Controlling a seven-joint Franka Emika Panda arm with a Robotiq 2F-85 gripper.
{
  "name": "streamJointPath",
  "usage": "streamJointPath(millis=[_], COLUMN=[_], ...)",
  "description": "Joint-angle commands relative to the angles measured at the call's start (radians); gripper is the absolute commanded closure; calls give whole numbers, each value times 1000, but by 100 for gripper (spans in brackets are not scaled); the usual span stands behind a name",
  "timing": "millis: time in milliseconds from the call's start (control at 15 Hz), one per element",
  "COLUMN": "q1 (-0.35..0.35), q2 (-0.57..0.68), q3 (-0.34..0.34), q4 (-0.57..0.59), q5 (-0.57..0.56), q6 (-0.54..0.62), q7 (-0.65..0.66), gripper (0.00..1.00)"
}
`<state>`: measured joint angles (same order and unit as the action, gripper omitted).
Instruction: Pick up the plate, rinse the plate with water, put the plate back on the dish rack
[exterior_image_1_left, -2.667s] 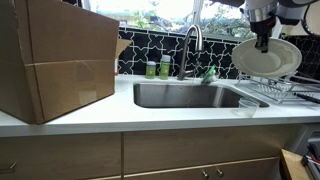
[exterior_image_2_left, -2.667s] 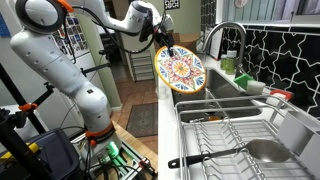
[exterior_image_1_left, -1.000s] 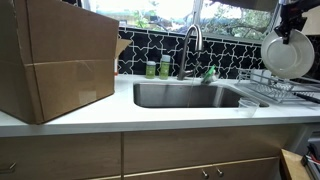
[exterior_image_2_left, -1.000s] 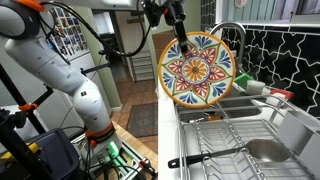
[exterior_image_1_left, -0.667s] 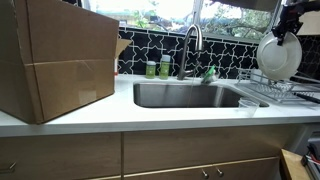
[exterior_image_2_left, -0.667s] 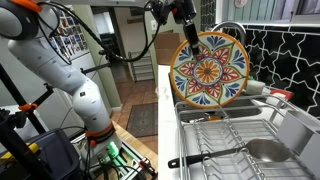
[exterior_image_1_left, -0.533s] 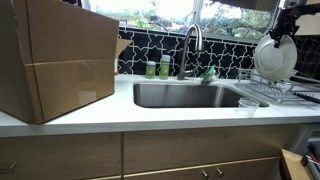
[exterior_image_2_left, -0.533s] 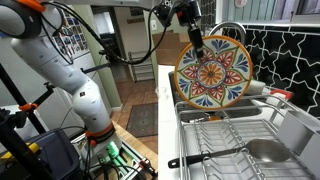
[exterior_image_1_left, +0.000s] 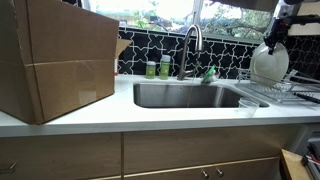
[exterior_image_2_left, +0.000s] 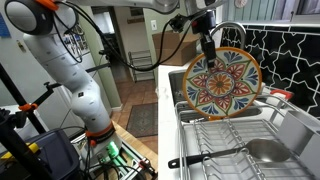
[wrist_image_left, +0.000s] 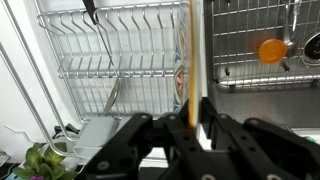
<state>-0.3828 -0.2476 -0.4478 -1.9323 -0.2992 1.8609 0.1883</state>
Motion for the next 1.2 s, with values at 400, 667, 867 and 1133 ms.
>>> streamJointPath(millis=[400,667,867,1133], q1=[-56,-63,-62,-61], q2=[31,36,35,43], q3=[-22,-27,-30,-32], q4=[39,30,12,4], q5=[60,71,95,100], q6=[6,15,35,37], q7=[-55,-60,-73,-103], gripper=[97,97,97,97])
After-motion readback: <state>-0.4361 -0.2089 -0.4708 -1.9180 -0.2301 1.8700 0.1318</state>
